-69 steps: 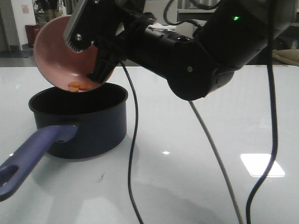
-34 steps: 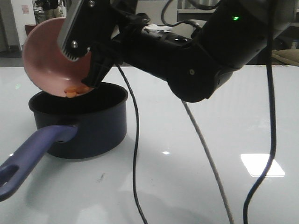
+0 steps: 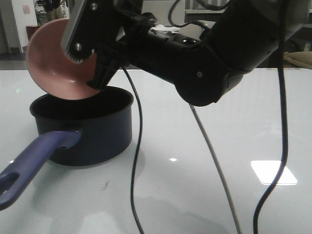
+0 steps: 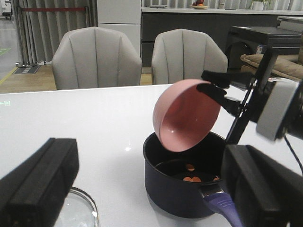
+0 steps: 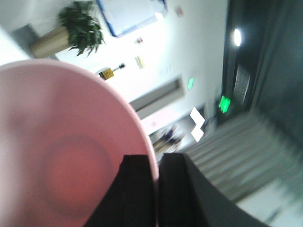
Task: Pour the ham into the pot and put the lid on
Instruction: 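Tilt the bowl with the right gripper to pour pieces into pot, then carry the empty bowl back and lower it onto the table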
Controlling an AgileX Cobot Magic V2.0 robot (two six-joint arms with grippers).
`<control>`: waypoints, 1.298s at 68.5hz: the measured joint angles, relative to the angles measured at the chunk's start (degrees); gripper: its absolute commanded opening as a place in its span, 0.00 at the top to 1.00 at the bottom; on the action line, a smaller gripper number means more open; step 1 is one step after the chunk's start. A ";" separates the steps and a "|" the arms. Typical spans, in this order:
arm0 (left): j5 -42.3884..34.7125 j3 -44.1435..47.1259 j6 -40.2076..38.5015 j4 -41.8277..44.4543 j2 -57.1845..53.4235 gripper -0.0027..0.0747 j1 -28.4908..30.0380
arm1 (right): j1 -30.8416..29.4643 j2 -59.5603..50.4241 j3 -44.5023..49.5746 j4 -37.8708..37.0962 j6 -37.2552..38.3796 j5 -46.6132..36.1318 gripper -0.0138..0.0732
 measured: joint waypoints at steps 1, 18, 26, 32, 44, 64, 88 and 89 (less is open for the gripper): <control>0.00 0.00 0.00 0.00 0.00 0.12 0.00 | 0.00 0.00 0.00 0.00 0.00 0.00 0.68; 0.00 0.00 0.00 0.00 0.00 0.12 0.00 | 0.00 -0.39 -0.09 9.17 33.47 0.00 0.68; 0.00 0.00 0.00 0.00 0.00 0.12 0.00 | 0.00 -0.78 -0.09 9.33 41.57 0.39 0.68; 0.00 0.00 0.00 0.00 0.00 0.12 0.00 | 0.00 -1.90 -0.09 9.33 44.18 3.76 0.68; 0.00 0.00 0.00 0.00 0.00 0.12 0.00 | -0.10 -8.29 -0.09 9.41 45.42 20.68 0.68; 0.00 0.00 0.00 0.00 0.00 0.12 0.00 | -4.02 -23.01 -0.09 9.41 45.78 54.10 0.68; 0.00 0.00 0.00 0.00 0.00 0.12 0.00 | -16.87 -29.19 -0.09 11.01 45.90 80.39 0.68; 0.00 0.00 0.00 0.00 0.00 0.12 0.00 | -17.17 -29.18 -0.09 11.23 45.90 80.77 0.68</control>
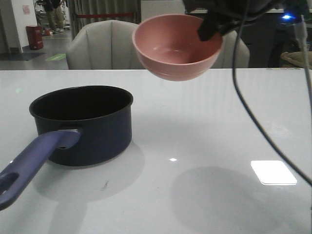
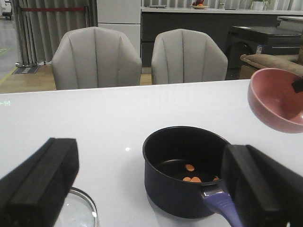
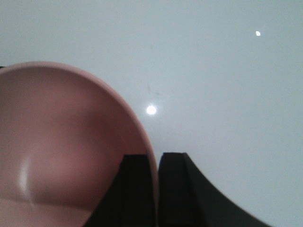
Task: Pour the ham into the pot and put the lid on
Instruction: 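Carry the empty bowl back and lower it onto the table, then open the right gripper and raise it away from the bowl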
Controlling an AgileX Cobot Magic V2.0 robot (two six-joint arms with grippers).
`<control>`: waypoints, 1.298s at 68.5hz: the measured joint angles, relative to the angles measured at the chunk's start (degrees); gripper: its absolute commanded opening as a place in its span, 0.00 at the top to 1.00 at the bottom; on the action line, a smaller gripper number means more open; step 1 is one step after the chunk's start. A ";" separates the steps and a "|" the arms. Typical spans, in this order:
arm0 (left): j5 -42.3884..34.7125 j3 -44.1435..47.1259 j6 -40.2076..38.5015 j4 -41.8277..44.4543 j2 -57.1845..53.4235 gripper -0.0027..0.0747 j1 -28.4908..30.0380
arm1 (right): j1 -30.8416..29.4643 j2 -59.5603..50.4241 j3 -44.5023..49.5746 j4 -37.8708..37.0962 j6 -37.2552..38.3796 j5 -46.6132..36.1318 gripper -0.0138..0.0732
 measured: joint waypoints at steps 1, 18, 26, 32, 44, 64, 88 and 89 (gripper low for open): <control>0.00 0.00 0.00 0.00 0.00 0.12 0.00 | -0.84 -0.12 0.00 0.24 0.00 0.77 0.68; 0.00 0.00 0.00 0.00 0.00 0.12 0.00 | -9.78 -0.55 2.32 4.57 0.09 10.04 0.68; 0.00 0.00 0.00 0.00 0.00 0.12 0.00 | -12.45 -0.55 6.03 5.66 0.09 11.42 0.68; 0.00 0.00 0.00 0.00 0.00 0.12 0.00 | -14.17 -0.55 7.48 5.87 0.09 11.72 0.68; 0.00 0.00 0.00 0.00 0.00 0.12 0.00 | -17.77 -0.55 7.86 6.64 0.09 12.87 0.68; 0.00 0.00 0.00 0.00 0.00 0.12 0.00 | -18.71 4.84 7.86 8.93 0.09 13.88 0.68; 0.00 0.00 0.00 0.00 0.00 0.12 0.00 | -18.71 9.13 7.86 9.66 -0.74 12.72 0.47; 0.00 0.00 0.00 0.00 0.00 0.12 0.00 | -18.71 9.13 7.86 9.66 -0.74 12.72 0.46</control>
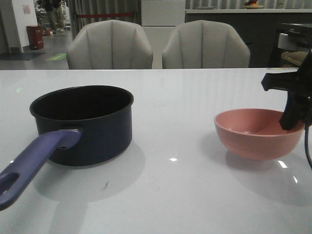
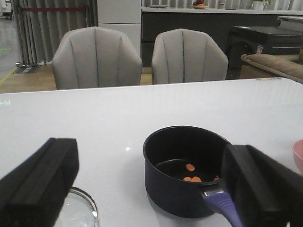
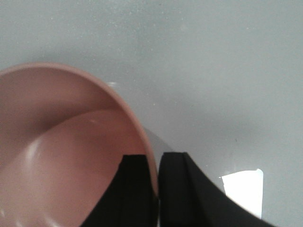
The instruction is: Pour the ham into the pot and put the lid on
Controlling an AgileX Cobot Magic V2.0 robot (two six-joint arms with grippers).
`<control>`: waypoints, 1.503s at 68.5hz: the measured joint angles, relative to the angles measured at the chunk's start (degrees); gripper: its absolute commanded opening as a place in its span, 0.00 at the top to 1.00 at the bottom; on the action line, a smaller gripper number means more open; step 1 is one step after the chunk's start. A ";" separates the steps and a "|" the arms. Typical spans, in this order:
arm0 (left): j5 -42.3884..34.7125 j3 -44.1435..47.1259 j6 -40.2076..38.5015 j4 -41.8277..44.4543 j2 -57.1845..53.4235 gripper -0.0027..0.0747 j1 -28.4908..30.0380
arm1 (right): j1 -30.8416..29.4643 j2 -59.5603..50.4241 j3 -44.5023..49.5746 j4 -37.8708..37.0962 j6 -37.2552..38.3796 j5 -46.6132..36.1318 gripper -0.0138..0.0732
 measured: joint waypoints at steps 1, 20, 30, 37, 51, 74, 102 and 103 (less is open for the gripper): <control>0.00 0.00 0.00 0.00 0.00 0.12 0.00 | 0.00 -0.01 0.00 0.13 -0.29 0.00 0.44; 0.00 0.00 0.00 0.00 0.00 0.12 0.00 | 0.56 -1.19 -1.59 0.35 -4.21 1.69 0.30; 0.00 0.00 0.00 0.00 0.00 0.12 0.00 | 1.50 -7.99 -1.70 0.35 -7.18 1.87 0.30; 0.00 0.00 0.00 0.00 0.00 0.12 0.00 | 3.35 -13.90 -1.70 0.35 -8.17 1.10 0.30; 0.00 0.00 0.00 0.00 0.00 0.12 0.00 | 10.04 -27.43 2.78 0.48 -10.07 -3.71 0.30; -0.43 0.00 0.00 -0.11 0.00 0.12 0.00 | 11.56 -53.08 21.62 0.48 -10.55 -14.62 0.30; -0.62 0.00 0.00 -0.21 0.00 0.12 0.00 | 11.56 -84.74 40.03 0.48 -10.69 -18.86 0.30; -0.62 0.00 0.00 -0.21 0.00 0.12 0.00 | 11.56 -85.34 40.27 0.48 -10.69 -18.85 0.30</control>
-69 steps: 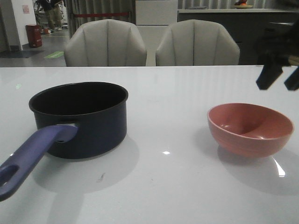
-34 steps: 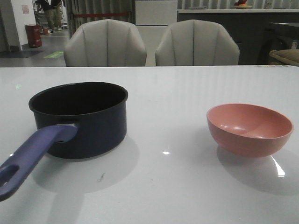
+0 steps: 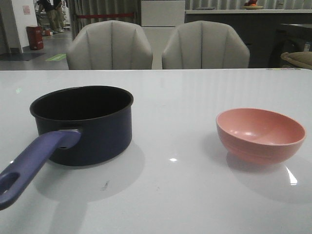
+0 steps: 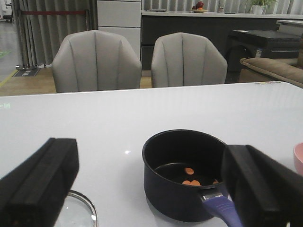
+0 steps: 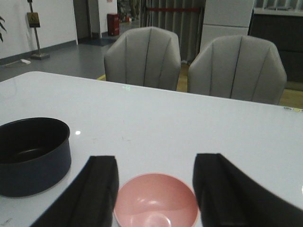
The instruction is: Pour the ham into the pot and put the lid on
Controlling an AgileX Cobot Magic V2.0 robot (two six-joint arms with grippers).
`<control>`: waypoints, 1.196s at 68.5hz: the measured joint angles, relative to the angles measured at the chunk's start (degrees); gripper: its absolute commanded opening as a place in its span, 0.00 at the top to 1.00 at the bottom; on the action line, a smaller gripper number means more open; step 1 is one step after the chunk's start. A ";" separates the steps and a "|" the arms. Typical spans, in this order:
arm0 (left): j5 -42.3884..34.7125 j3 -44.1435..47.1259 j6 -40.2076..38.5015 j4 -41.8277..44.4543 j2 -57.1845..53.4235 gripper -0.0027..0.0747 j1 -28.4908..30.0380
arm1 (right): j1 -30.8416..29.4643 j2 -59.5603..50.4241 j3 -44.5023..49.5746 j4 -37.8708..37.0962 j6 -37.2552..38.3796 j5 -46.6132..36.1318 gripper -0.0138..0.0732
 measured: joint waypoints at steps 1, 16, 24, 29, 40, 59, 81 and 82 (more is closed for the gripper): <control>-0.10 0.00 0.00 0.00 0.00 0.12 0.00 | 0.00 -0.81 0.85 0.00 0.00 -0.03 0.30; -0.03 0.00 0.00 0.00 0.00 0.12 0.00 | 0.00 -3.03 4.74 0.00 -0.06 -0.13 0.33; -0.03 0.00 0.00 0.00 0.00 0.12 0.00 | 0.00 -3.03 5.49 0.00 -0.06 -0.13 0.48; -0.03 0.00 0.00 0.00 0.00 0.12 0.00 | 0.00 -3.03 5.75 0.00 -0.06 -0.13 0.62; -0.03 0.00 0.00 0.00 0.00 0.12 0.00 | 0.00 -3.03 5.78 0.00 -0.06 -0.13 0.67; 0.51 0.00 0.00 -0.21 0.00 0.12 0.00 | 0.00 -3.03 5.78 0.00 -0.14 -0.13 0.67; 4.89 -7.30 -2.62 1.53 13.28 0.07 0.00 | 0.00 -3.03 5.78 0.00 -0.14 -0.13 0.67; 5.06 -8.28 -4.28 2.32 14.64 0.07 0.00 | 0.00 -3.03 5.78 0.00 -0.14 -0.13 0.67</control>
